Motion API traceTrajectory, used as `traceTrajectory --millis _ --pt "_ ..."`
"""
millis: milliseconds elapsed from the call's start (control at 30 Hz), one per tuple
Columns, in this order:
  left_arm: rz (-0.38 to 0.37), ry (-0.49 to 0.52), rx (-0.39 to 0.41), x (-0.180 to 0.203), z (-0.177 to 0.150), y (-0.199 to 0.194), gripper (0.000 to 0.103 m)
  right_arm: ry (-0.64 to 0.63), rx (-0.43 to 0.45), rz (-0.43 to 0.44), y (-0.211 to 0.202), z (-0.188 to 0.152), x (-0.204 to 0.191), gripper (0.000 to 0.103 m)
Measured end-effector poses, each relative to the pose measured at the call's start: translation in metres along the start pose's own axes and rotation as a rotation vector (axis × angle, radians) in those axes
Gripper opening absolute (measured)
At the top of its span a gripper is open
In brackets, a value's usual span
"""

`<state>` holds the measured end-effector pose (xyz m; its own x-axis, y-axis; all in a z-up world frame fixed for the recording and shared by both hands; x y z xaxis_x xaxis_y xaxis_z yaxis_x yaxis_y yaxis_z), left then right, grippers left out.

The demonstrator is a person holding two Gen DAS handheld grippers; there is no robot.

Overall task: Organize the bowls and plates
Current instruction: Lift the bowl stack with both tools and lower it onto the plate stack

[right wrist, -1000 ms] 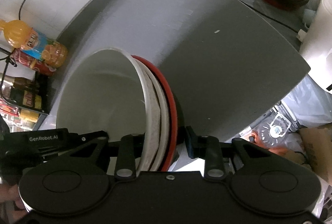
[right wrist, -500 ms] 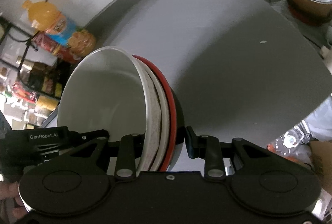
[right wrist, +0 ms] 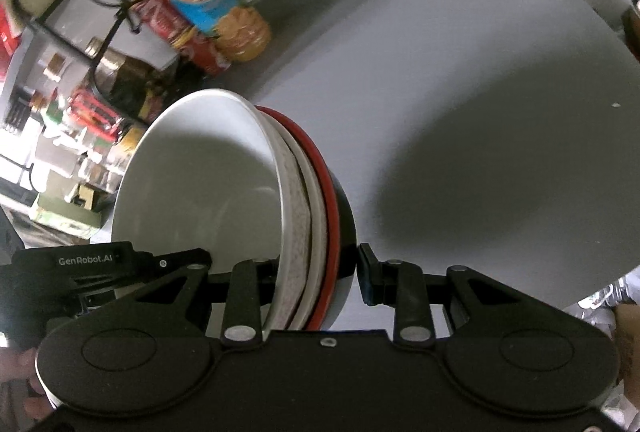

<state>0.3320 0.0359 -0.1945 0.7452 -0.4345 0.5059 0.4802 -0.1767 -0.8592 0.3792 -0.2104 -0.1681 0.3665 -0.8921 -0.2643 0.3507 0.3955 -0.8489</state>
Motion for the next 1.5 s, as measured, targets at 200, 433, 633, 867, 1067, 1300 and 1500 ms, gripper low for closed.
traceTrajectory --millis 200,433,633,867,1067,1300,1500 --pt "-0.005 -0.029 0.026 -0.025 0.012 -0.021 0.031 -0.047 -0.008 0.018 0.009 0.003 -0.033 0.029" --pt "-0.004 -0.067 0.058 -0.058 0.027 -0.045 0.031 -0.103 -0.023 0.042 0.019 0.003 -0.071 0.029" --pt "0.004 -0.098 0.081 -0.087 0.038 -0.062 0.031 -0.14 -0.045 0.064 0.034 0.003 -0.105 0.029" --pt "0.019 -0.127 0.094 -0.119 0.046 -0.079 0.031 -0.161 -0.067 0.088 0.048 -0.003 -0.136 0.029" --pt "0.038 -0.155 0.096 -0.141 0.052 -0.082 0.031 -0.177 -0.09 0.098 0.063 -0.008 -0.154 0.029" --pt "0.038 -0.167 0.077 -0.156 0.057 -0.078 0.031 -0.178 -0.107 0.095 0.073 -0.011 -0.16 0.029" --pt "0.036 -0.173 0.073 -0.16 0.057 -0.073 0.031 -0.172 -0.101 0.089 0.079 -0.013 -0.161 0.029"
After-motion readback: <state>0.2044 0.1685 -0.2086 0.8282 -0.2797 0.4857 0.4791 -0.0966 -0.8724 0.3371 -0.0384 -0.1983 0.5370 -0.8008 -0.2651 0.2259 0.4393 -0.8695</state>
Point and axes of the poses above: each gripper's, at about its wrist camera, not at the fingertips, and y roughly the way its jaws point, x to its right, z to its top, the point moved 5 cm from there along y, roughly the way its jaws point, and after that the axes turned 15 degrees about -y, right-handed, at the moved point
